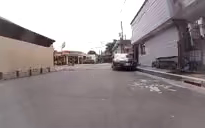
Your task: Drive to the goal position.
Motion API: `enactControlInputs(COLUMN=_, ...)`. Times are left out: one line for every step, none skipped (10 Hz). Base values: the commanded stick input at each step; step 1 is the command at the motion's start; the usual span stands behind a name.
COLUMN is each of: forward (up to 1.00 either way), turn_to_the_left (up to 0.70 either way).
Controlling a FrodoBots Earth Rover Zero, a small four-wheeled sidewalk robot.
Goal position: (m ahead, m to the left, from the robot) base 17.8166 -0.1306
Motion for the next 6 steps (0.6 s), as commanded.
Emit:
enactControlInputs(forward=0.50, turn_to_the_left=0.04)
enactControlInputs(forward=0.50, turn_to_the_left=0.04)
enactControlInputs(forward=0.50, turn_to_the_left=0.04)
enactControlInputs(forward=0.50, turn_to_the_left=0.04)
enactControlInputs(forward=0.50, turn_to_the_left=0.04)
enactControlInputs(forward=0.50, turn_to_the_left=0.04)
